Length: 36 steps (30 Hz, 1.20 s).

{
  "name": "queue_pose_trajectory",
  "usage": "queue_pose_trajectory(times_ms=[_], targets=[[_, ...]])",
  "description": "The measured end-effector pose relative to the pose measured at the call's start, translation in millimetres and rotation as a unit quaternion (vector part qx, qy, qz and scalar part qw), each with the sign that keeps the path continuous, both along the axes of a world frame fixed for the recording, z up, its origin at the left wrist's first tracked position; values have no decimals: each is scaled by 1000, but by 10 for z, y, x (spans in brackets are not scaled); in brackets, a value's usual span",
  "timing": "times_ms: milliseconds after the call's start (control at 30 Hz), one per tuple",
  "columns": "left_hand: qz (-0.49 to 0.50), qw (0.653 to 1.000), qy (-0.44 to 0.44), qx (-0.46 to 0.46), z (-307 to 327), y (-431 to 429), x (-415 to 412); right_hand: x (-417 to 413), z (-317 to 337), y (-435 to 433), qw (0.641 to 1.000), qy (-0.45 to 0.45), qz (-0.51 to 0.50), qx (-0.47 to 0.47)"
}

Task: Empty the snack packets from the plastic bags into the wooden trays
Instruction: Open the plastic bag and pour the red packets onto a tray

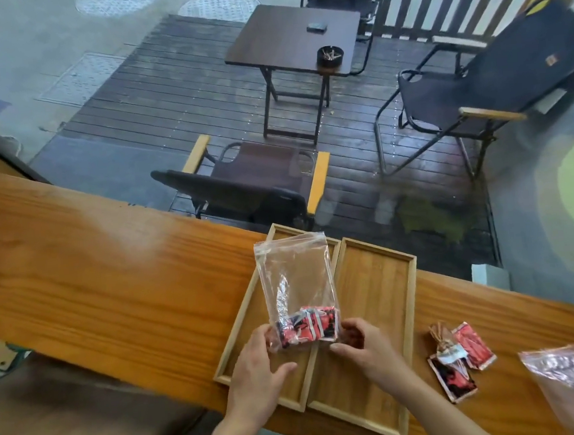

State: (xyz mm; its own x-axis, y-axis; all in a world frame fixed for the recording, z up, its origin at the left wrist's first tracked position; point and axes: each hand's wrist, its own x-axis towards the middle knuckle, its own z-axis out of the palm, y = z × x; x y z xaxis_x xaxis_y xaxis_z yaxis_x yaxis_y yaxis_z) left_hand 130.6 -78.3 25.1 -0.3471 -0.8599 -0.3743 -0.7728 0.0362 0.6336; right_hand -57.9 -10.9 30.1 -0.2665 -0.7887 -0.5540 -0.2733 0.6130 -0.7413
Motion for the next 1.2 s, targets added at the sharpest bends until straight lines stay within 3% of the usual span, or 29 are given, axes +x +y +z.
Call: queue_pose_trajectory(times_ms=[200,533,700,867,967,1033,1200], targets=[[42,997,58,-23,116,-103,-50,-20,91,-67,998,57,7,-32],[90,976,199,-22,773,-270,28,-88,713,-129,985,-65,31,-157],[80,978,191,-25,928,-222,97,-142,851,-109,979,-104,59,-168],[26,989,102,106,727,-135,268,-178,675,-7,978,-163,115,-64],[-26,950,80,301,582,-138,372,-181,521,33,977,-177,119,-7],[-16,921,90,379,514,-148,365,-188,395,24,984,-162,76,17],[186,925,126,307,321,-316,133,-193,156,-202,989,-116,-80,49]])
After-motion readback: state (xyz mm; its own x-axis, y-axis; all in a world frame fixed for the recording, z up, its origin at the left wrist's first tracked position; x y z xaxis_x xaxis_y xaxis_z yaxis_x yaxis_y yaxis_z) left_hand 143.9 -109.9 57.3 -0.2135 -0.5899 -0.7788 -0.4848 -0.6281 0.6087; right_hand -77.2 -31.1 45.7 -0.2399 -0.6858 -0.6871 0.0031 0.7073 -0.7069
